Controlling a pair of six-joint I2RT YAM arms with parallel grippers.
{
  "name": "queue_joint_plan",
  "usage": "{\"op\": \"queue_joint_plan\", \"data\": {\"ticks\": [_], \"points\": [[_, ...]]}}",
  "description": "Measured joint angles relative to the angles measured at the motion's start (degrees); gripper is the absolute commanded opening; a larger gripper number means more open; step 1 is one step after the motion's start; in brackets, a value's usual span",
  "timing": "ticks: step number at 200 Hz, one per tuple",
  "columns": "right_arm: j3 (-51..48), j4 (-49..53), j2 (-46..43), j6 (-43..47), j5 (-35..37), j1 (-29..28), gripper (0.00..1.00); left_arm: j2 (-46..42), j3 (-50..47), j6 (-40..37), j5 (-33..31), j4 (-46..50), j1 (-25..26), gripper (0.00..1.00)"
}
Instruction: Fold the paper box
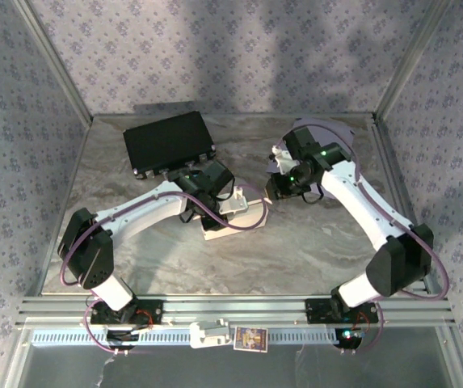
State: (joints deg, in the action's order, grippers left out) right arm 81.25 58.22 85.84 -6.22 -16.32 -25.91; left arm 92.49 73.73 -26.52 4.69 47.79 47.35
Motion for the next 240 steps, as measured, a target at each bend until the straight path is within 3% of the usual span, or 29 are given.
{"op": "queue_joint_plan", "data": {"ticks": [53, 100, 164, 240], "points": [[-0.8, -0.2, 2.2, 8.7, -0.5, 0.1, 0.41, 0.0, 0.0, 0.0, 0.0, 0.0, 0.0, 0.22], [-1.0, -0.9, 3.2, 11.1, -0.6, -0.4, 0.4, 0.0, 0.0, 0.0, 0.0, 0.0, 0.0, 0.22], [-2.7, -1.5, 4.0, 11.8, -0.6, -0.8, 0.25, 0.0, 0.0, 0.0, 0.2, 0.0, 0.0, 0.22], [-2.7, -1.7, 4.5, 11.8, -0.5, -1.5, 0.15, 0.0, 0.0, 0.0, 0.2, 0.0, 0.0, 0.22]]}}
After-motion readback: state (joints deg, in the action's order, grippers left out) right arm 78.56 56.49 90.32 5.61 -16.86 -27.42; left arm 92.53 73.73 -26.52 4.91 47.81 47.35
